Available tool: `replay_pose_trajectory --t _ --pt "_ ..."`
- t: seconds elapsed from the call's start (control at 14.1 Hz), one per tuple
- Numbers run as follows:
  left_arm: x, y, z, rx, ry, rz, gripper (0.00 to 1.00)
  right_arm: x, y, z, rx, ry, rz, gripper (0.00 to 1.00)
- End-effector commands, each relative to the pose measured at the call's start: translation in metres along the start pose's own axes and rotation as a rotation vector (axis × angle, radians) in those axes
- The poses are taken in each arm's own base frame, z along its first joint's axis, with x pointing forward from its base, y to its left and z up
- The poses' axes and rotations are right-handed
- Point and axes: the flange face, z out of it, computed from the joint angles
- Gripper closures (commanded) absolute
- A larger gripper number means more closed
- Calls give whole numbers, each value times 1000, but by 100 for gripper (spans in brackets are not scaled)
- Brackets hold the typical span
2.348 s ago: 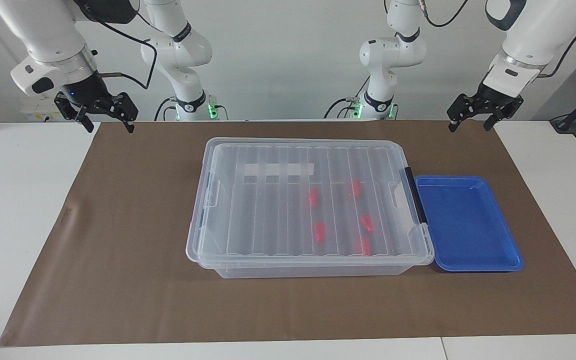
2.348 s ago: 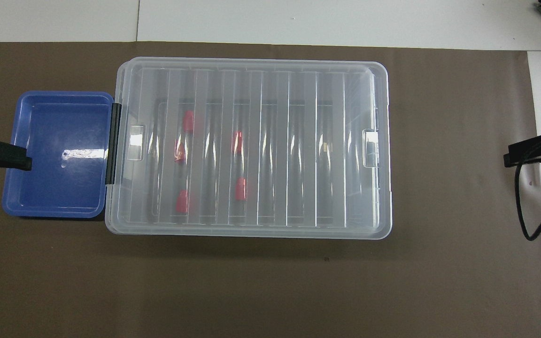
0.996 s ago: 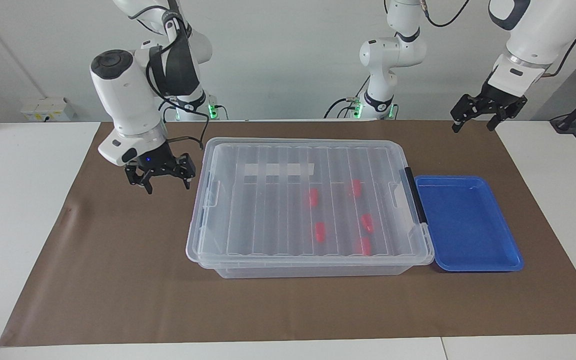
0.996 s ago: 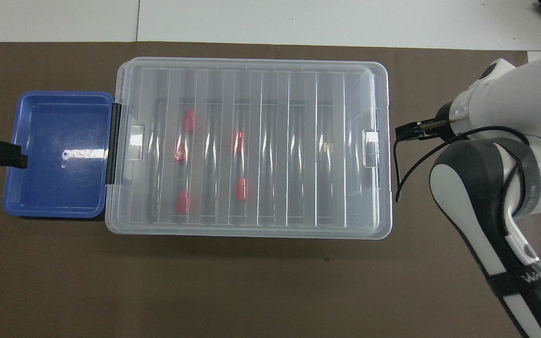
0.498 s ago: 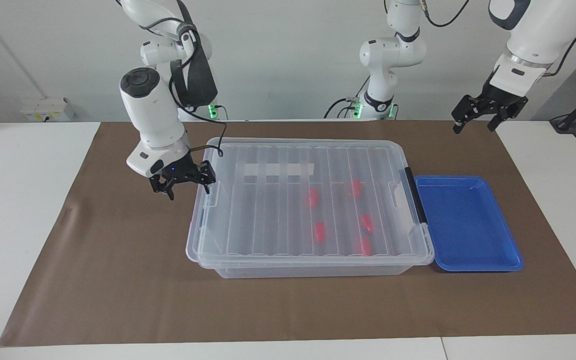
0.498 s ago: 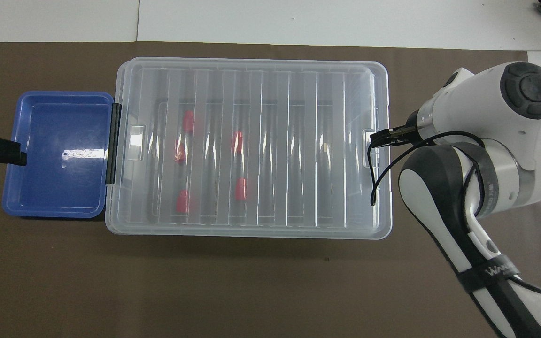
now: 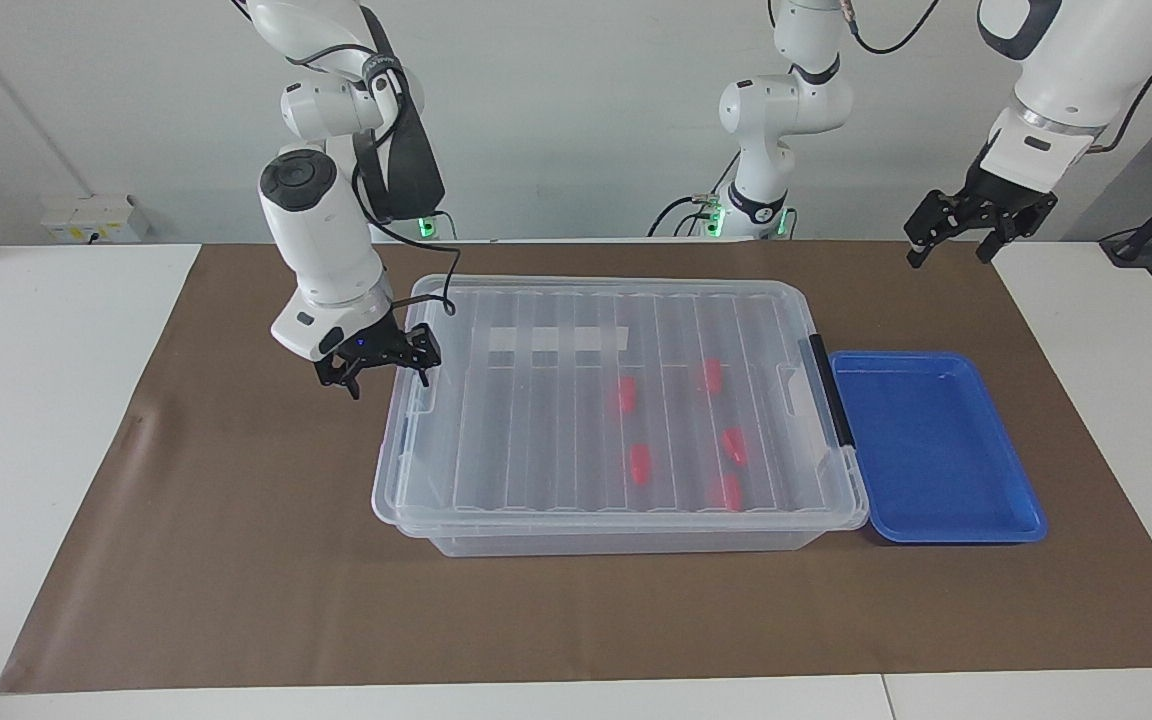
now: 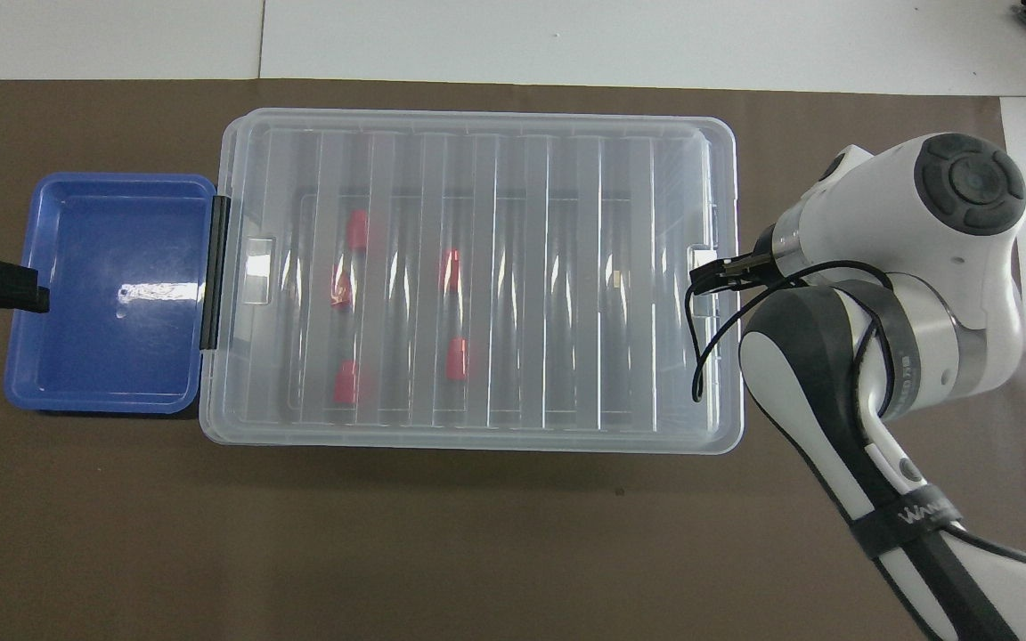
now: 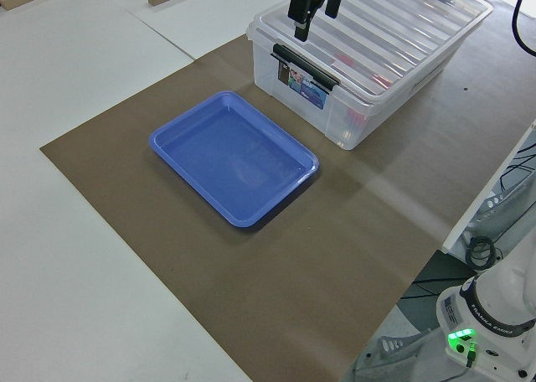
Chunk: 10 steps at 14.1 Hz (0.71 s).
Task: Place red block in blue tray from box
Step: 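Reach the right gripper to the edge of the clear lid, then slide the clear lid away from the blue tray with the right gripper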
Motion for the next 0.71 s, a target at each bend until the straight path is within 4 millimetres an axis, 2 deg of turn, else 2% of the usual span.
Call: replay_pose_trajectory --t 0.0,0.36,0.64 --pt "-2 -2 -1 9 11 -3 0 -2 6 1 -22 14 19 0" --pt "-2 -2 -1 9 11 -7 0 -2 24 2 -105 12 -3 0" --pt "-2 -1 1 9 11 -7 0 -2 50 0 -180 0 -14 0"
